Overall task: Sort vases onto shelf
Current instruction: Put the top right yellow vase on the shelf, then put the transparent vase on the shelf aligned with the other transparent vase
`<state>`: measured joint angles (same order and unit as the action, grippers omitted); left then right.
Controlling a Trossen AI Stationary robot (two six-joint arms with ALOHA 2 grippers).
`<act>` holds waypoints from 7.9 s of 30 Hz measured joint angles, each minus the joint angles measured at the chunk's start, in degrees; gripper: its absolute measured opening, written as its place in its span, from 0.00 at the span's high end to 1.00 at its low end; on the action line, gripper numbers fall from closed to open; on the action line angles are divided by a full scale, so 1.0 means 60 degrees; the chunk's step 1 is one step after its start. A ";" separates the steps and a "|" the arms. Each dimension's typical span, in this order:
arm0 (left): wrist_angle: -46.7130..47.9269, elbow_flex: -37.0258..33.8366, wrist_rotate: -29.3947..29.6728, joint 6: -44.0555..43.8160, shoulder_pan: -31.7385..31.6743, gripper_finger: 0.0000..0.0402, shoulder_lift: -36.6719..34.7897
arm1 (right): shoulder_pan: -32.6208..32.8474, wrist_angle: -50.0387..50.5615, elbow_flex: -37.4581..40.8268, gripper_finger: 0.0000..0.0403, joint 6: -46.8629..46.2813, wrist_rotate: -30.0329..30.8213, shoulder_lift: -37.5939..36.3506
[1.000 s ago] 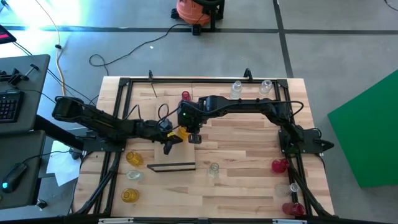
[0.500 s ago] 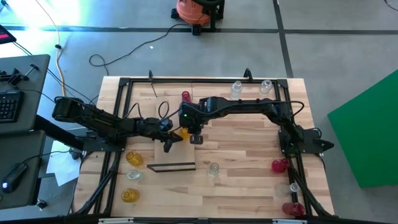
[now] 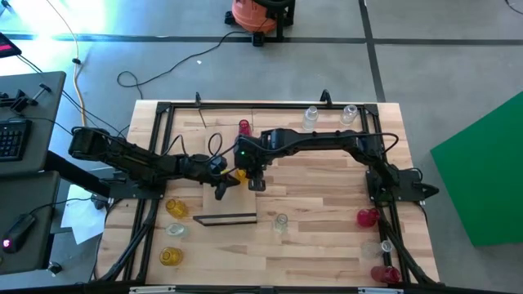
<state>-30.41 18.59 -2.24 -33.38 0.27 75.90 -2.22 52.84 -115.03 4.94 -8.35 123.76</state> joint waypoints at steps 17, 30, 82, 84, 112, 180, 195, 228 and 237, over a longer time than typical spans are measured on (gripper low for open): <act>-0.0160 0.0000 0.0011 0.0097 -0.0001 1.00 0.0000 | 0.0000 0.0376 -0.0315 0.71 -0.0597 -0.0203 0.0040; -0.0211 0.0007 -0.0113 0.0028 -0.0004 1.00 0.0000 | 0.0010 0.0844 -0.0823 0.71 -0.0632 -0.0255 -0.0075; 0.4174 0.0007 0.0190 0.0352 -0.0749 1.00 -0.7323 | -0.1017 0.6205 -0.3315 0.71 -0.1463 0.3623 -0.1345; 0.4379 0.0007 0.0039 0.0346 -0.0803 1.00 -0.7771 | -0.1211 0.6176 -0.3185 0.71 -0.1663 0.2815 -0.1726; 0.6521 0.0007 -0.1503 0.0864 -0.0801 1.00 -0.9326 | 0.3757 0.5976 -0.3175 0.71 -0.9798 0.2153 -0.1187; 0.6601 0.0007 -0.2113 0.0829 -0.0790 1.00 -0.9322 | 0.4188 0.5694 -0.3175 0.66 -1.3496 0.1953 0.0765; 0.6597 0.0007 -0.2106 0.0822 -0.0790 1.00 -0.9322 | 0.4197 0.5442 -0.3175 0.66 -1.3280 0.1847 0.0993; 0.6604 0.0007 -0.2103 0.0837 -0.0790 1.00 -0.9322 | 0.4182 0.6148 -0.3317 0.66 -1.3015 0.1525 0.1490; 0.6604 0.0007 -0.2106 0.0829 -0.0790 1.00 -0.9322 | 0.4168 0.6047 -0.3295 0.66 -1.3054 0.1522 0.1336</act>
<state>9.21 18.63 -14.87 -28.41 -4.47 19.97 22.79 89.12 -134.80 -73.39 0.78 131.78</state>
